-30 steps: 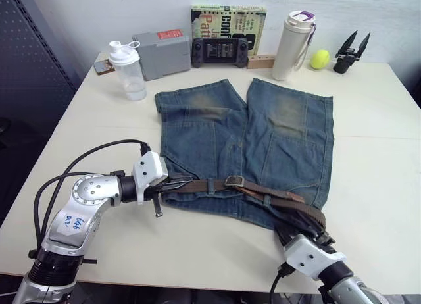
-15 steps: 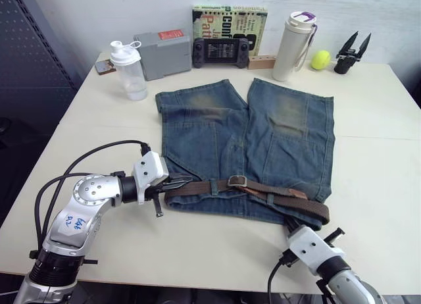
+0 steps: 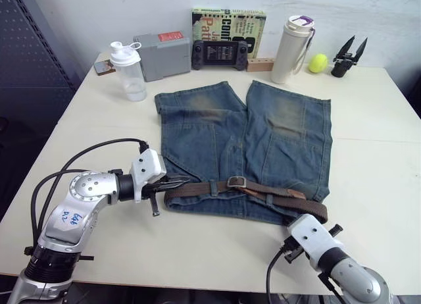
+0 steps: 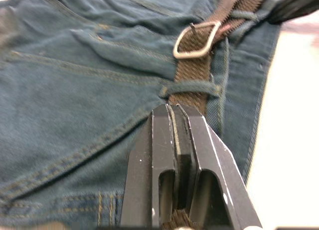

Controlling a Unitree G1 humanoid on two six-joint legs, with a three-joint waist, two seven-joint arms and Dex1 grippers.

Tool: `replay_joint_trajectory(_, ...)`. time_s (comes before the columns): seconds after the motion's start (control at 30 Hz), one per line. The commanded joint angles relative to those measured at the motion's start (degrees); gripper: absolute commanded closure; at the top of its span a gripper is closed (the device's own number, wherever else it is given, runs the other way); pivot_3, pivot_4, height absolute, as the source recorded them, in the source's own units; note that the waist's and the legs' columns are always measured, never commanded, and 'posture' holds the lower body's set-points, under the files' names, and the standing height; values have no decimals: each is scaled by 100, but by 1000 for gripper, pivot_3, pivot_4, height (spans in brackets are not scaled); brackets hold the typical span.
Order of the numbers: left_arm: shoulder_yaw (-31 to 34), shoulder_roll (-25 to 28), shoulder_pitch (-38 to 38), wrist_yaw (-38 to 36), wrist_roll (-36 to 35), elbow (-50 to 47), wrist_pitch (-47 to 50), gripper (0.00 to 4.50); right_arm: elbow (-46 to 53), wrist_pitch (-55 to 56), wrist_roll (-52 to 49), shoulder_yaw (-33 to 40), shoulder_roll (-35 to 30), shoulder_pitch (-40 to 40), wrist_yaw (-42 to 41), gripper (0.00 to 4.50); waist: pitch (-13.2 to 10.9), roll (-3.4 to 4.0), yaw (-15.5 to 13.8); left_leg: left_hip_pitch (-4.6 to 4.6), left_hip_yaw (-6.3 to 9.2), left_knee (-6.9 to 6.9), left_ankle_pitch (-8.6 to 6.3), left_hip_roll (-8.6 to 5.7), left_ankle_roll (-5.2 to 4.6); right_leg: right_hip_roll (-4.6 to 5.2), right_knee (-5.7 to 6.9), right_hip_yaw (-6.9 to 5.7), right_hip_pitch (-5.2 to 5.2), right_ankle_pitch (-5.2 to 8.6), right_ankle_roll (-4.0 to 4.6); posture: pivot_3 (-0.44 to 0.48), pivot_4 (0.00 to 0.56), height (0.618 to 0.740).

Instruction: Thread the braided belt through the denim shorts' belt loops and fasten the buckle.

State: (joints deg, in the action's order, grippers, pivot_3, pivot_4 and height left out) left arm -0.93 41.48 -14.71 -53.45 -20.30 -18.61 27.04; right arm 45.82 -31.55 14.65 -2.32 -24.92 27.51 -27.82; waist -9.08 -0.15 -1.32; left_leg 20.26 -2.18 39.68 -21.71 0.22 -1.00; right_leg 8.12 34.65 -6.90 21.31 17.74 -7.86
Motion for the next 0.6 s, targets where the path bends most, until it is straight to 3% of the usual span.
replay_joint_trajectory(0.03, 298, 76, -66, -160, -590, -157, 513, 3622, -272, -722, -192, -354, -103, 58, -304, 4500, 7, -11, 2, -1, 0, 0, 0, 2, 0, -1, 1, 0, -1, 0, 1, 0, 150, 731)
replay_joint_trajectory(0.1, 207, 187, -36, -226, -522, -243, 512, 2721, -305, -794, -219, -393, -120, -6, -279, 4500, 14, -22, 6, -2, 0, 0, -1, 11, 1, -2, 0, 1, -2, 1, 1, 0, 150, 731)
replay_joint_trajectory(0.3, -451, 242, -105, 170, 860, 243, -696, 149, -308, -857, -280, -454, -157, -97, -218, 4500, 30, -35, 9, -9, -8, 1, -10, 32, 18, -31, -8, 5, -8, 5, 10, 0, 150, 731)
replay_joint_trajectory(0.6, -937, 13, -311, 946, 2274, 936, -1879, 22, -264, -928, -312, -516, -200, -94, -153, 4500, 37, -45, 4, -10, -17, 2, -16, 50, 30, -54, -8, 12, -3, 11, 22, 0, 150, 731)
